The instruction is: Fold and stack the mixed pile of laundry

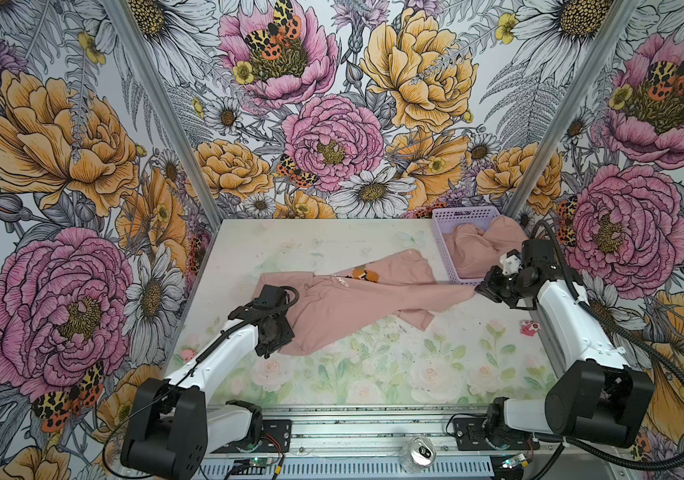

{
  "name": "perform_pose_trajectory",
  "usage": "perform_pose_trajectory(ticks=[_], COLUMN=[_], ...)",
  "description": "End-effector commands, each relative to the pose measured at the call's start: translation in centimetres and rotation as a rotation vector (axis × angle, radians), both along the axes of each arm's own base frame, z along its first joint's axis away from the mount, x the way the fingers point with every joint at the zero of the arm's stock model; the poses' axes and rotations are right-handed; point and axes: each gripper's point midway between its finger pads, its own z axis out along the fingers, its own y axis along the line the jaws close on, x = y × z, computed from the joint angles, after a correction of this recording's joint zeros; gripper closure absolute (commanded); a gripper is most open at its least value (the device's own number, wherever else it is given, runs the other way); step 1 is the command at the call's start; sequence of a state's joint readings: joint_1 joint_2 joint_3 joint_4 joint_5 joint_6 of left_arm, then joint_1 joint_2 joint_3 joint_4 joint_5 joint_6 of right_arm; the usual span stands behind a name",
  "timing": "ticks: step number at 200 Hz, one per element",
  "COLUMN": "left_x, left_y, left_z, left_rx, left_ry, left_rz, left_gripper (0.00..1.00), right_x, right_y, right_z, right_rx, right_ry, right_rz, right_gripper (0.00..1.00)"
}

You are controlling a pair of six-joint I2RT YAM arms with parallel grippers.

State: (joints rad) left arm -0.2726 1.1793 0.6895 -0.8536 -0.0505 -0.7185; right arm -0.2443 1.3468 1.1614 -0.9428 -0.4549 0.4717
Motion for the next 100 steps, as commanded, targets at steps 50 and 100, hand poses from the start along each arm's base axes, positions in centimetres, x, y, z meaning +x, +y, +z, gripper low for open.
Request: perform_pose_trajectory(ticks=[50, 100], left_x=[0.1, 4.2], left_y=[-0.9, -3.2], left_z=[-0.2, -0.2], left_rx=[0.004, 0.001], left_ry=[-0.024, -0.037], left_rz=[0.042, -0.057], left_gripper=[0.46, 0.49], right_x=[1.0, 0.8], right_y=[-1.4, -1.3], right_z=[0.6, 0.4], right_rx=[-0.055, -0.05], right_ry=[-0.022, -0.017], right_rz=[-0.003, 0.0], right_gripper=[1.0, 1.0])
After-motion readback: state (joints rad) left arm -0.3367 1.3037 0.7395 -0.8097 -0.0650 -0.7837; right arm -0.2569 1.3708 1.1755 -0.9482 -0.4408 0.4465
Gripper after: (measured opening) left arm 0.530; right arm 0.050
